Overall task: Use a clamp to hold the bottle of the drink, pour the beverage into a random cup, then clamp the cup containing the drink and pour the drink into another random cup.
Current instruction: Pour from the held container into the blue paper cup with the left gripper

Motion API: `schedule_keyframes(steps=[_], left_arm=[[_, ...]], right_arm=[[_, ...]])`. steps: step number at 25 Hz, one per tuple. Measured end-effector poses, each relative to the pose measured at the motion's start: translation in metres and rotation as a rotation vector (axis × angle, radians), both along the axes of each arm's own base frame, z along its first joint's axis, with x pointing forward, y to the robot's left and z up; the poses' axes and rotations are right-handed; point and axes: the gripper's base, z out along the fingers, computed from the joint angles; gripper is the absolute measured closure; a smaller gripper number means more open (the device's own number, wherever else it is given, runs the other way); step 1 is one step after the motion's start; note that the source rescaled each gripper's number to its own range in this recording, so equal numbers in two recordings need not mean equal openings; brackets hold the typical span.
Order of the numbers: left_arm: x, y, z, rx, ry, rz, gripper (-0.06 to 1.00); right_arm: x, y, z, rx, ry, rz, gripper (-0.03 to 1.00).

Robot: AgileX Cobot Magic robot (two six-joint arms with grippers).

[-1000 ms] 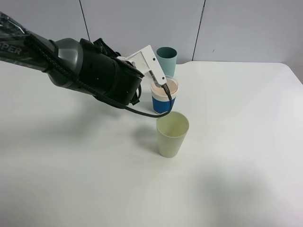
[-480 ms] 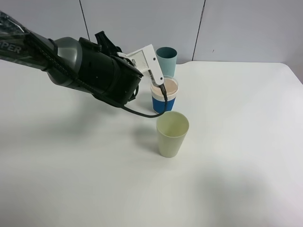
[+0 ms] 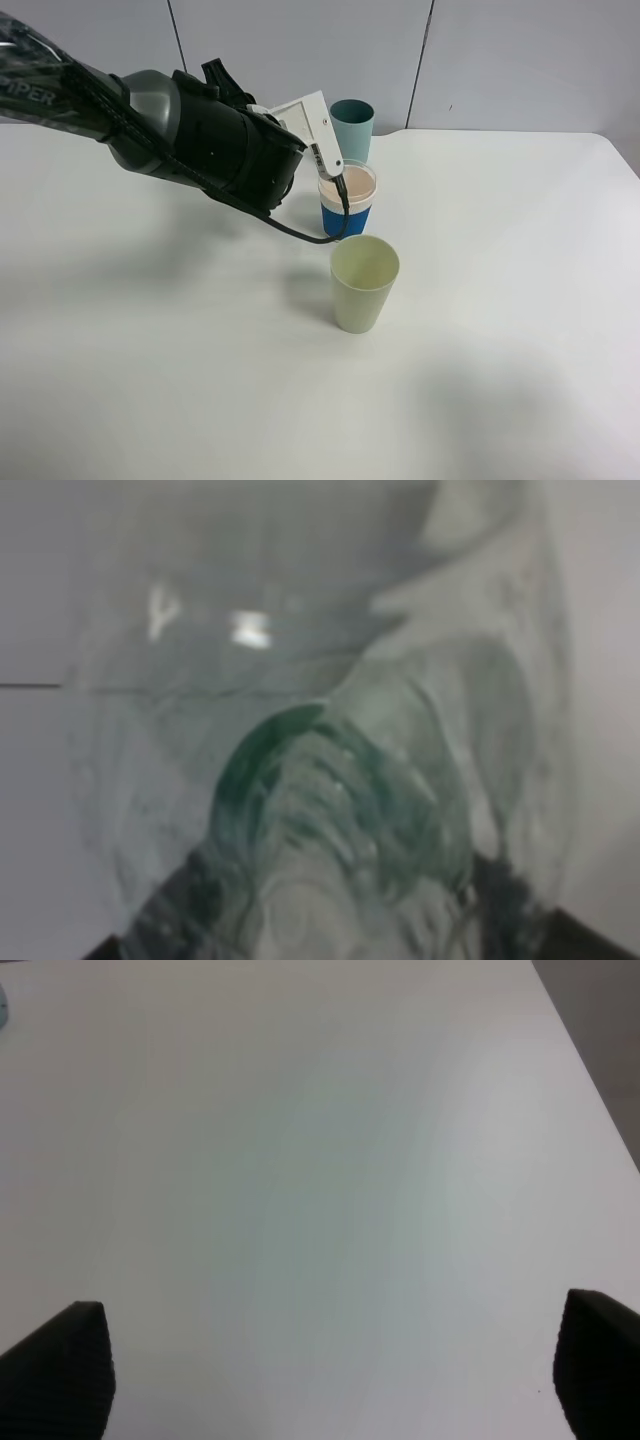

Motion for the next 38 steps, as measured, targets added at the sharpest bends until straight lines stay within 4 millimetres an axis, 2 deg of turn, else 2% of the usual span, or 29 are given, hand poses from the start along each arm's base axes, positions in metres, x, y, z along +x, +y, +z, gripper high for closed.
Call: schedule_keyframes(steps=[6, 9, 38], left_arm=[[0.001, 0.0, -0.015, 0.073, 0.034, 0.003, 0.93], [0.001, 0.001, -0.016, 0.08, 0.034, 0.01, 0.93], [0.008, -0.004, -0.003, 0.246, -0.071, -0.1, 0.93]], right_arm=[[0.0, 0.0, 0.0, 0.0, 0.0, 0.0, 0.36], [0.0, 0.0, 0.0, 0.0, 0.0, 0.0, 0.36], [0.0, 0.0, 0.0, 0.0, 0.0, 0.0, 0.36]])
